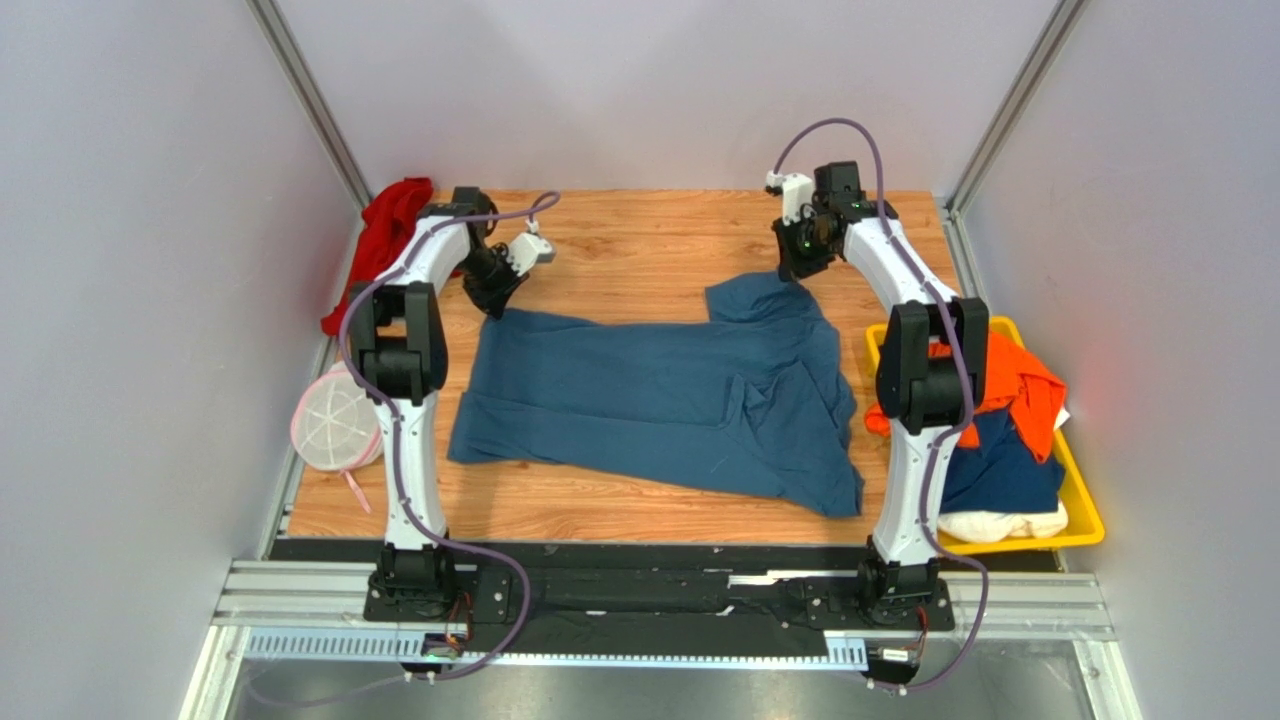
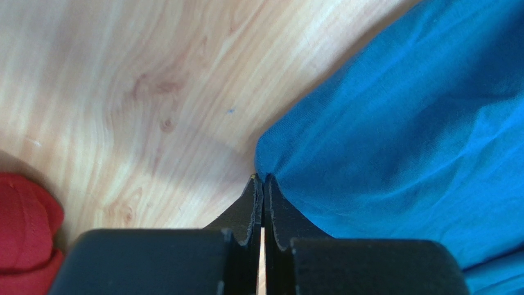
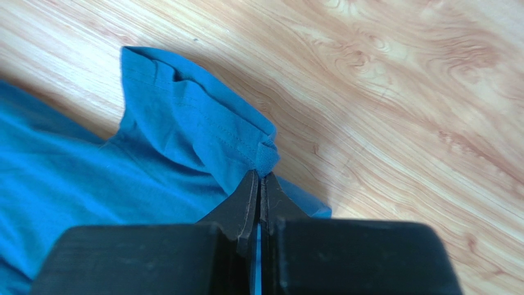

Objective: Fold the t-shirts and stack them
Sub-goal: Grap the side of the flattened tshirt furthest away from the robot with both arms

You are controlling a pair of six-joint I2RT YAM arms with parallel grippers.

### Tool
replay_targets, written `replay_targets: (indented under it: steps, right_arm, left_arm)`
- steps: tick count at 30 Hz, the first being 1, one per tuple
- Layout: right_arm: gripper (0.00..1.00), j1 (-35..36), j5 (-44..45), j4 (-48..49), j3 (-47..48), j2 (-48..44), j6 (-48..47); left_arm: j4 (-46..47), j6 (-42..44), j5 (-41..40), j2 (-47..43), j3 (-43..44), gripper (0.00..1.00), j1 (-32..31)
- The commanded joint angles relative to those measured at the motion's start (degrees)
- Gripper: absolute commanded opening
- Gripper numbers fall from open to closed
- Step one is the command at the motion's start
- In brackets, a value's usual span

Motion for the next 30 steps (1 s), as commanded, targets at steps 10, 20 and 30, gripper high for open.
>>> replay_targets:
  steps: [10, 20, 30]
  right_arm:
    - [0.0, 0.8, -2.3, -2.1, -10.5, -16.7, -2.0]
    - [0.0, 1.3, -5.2, -3.5, -21.9, -27.7, -2.8]
    - [0.0, 1.6, -7.0, -6.6, -28.2, -37.4, -3.6]
  left_arm:
    - [2.0, -1.9, -4.8, -12.3, -8.8, 0.0, -0.9]
    - [1.9, -3.1, -6.6, -17.0, -9.5, 0.0, -2.6]
    - [1.6, -3.9, -7.9, -21.6, -13.2, 0.0, -5.1]
